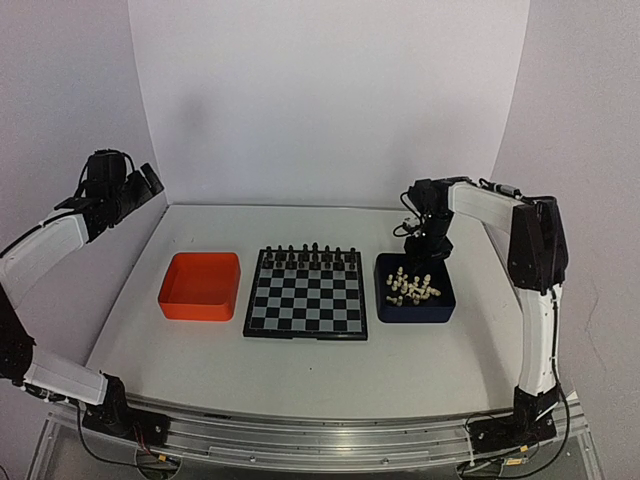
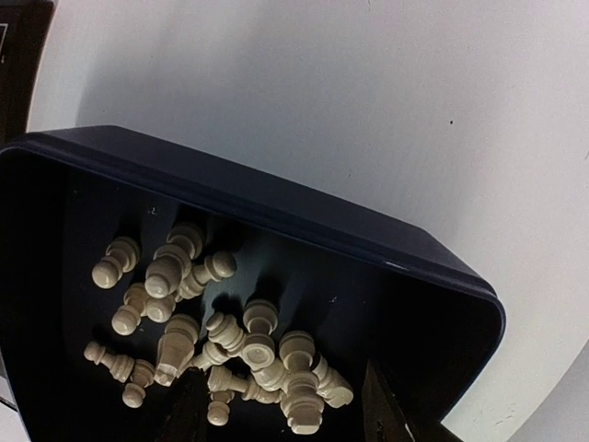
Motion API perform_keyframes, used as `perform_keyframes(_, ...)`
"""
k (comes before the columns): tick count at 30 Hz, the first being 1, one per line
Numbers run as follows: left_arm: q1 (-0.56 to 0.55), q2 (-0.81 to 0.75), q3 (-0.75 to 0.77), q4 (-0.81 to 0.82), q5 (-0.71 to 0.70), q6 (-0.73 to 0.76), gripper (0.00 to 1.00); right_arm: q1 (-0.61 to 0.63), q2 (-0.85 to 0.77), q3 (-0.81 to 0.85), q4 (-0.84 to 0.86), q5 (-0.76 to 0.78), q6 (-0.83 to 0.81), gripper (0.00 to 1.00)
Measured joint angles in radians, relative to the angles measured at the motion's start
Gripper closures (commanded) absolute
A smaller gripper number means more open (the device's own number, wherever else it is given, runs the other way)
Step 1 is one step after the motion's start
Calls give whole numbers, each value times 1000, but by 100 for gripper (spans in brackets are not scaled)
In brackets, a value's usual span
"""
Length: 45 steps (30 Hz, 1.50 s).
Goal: Set up the chess pieces on the board
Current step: Pick up the chess piece from the storage box.
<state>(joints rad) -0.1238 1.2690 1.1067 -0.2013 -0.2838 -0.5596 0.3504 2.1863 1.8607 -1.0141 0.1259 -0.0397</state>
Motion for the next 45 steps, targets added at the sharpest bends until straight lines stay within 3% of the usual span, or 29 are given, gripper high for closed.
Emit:
perform_keyframes(11, 0, 5, -22, -1, -11, -15, 0, 0, 69, 52, -45, -37, -41, 60)
perform_keyframes(30, 0, 23, -22, 0, -27, -14, 0, 3, 128, 84, -84, -70, -61, 71)
perform_keyframes(41, 0, 23, -22, -1, -27, -14, 0, 10, 138, 99, -93, -68, -69, 91)
perform_keyframes(45, 0, 23, -22, -1, -27, -14, 0, 14, 138, 102, -97, -61, -70, 94)
